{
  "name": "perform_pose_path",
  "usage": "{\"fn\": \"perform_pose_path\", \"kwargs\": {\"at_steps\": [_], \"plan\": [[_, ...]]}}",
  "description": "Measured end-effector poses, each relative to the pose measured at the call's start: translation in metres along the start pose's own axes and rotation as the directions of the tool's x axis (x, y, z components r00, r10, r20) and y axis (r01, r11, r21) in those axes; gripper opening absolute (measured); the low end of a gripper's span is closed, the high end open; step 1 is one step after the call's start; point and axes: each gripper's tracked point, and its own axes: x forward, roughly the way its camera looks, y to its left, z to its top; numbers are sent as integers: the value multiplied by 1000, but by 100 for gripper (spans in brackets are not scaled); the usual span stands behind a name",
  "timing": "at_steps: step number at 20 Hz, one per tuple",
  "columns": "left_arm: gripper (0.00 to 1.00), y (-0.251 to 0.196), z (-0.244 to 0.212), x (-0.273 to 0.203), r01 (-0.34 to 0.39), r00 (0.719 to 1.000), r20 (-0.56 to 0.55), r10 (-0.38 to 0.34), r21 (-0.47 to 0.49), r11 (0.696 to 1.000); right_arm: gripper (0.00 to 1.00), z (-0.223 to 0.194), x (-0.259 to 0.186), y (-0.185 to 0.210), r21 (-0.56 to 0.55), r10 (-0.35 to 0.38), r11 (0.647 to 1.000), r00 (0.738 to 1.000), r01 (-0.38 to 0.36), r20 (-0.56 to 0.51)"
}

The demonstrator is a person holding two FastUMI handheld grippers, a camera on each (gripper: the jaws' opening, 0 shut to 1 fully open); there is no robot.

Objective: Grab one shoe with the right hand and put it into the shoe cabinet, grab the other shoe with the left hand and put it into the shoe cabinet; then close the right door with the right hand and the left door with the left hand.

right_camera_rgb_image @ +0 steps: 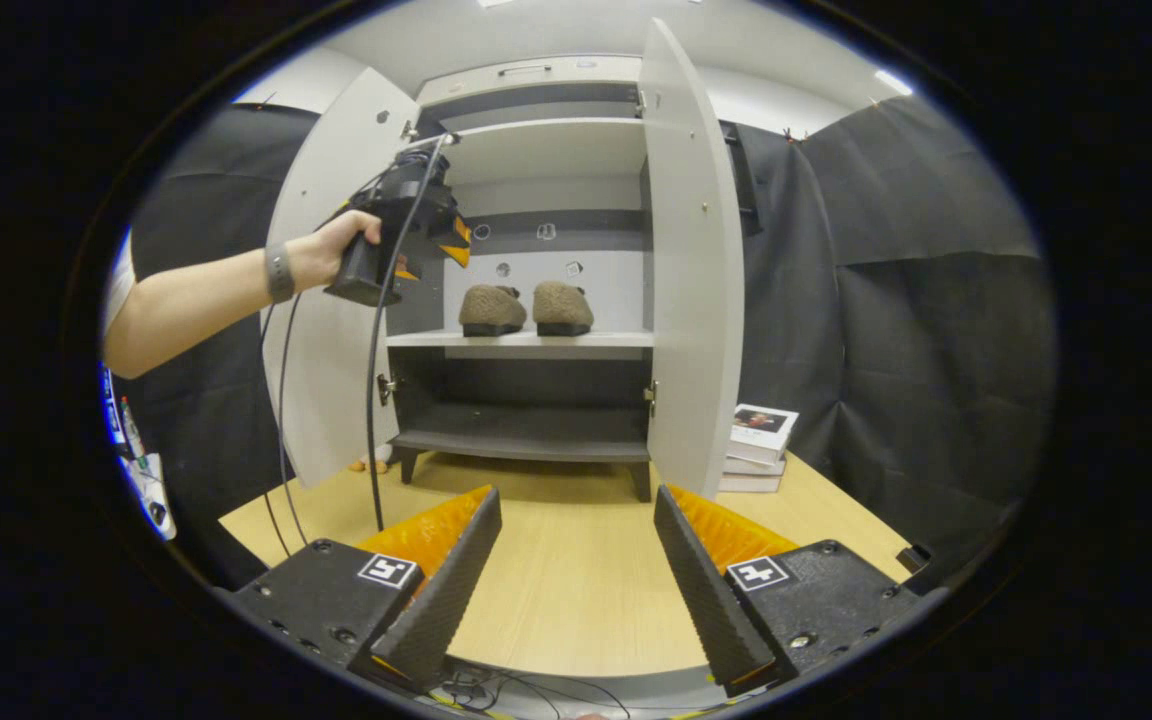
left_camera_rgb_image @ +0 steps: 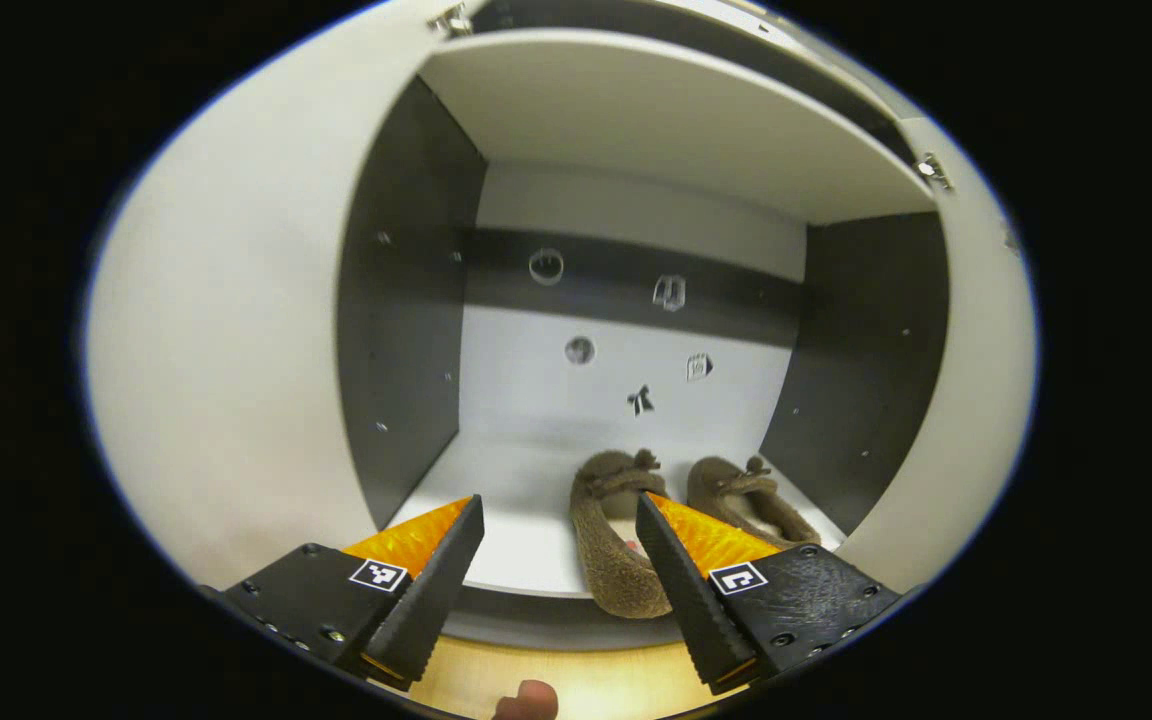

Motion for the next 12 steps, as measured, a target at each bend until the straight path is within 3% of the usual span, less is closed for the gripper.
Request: {"fn": "perform_pose_path", "kwargs": {"at_steps": [2,3,4,12], "plan": [[94,0,7,-31,29,995,92,-30,15,999,98,4,0,2,-9,7,1000,1000,-7,6],[83,-1,4,-46,50,992,116,-51,7,999,98,5,0,3,-14,10,1000,1000,-10,8],[94,-2,-2,-65,67,990,124,-66,-4,998,98,7,1,3,-18,12,1000,1000,-12,10],[95,14,-48,-171,61,983,173,-60,-2,998,98,29,3,2,-20,25,999,999,-25,46]]}}
